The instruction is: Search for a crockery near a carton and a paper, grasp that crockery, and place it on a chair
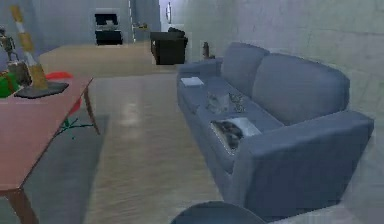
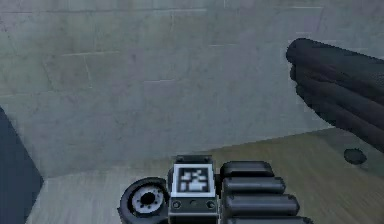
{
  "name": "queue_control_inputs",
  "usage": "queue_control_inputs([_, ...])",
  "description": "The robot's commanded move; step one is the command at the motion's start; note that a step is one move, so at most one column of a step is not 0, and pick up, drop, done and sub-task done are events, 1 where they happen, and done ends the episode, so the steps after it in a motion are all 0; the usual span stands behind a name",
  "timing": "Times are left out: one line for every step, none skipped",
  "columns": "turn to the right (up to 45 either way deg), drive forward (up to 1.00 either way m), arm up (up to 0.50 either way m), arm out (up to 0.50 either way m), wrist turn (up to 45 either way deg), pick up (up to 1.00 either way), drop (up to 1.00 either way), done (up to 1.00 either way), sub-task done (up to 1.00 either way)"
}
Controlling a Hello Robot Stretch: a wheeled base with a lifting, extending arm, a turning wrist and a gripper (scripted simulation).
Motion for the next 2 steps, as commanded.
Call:
queue_control_inputs([0.0, 0.1, 0.0, 0.0, 0.0, 0.0, 0.0, 0.0, 0.0])
queue_control_inputs([-45.0, 0.0, 0.0, 0.0, 0.0, 0.0, 0.0, 0.0, 0.0])
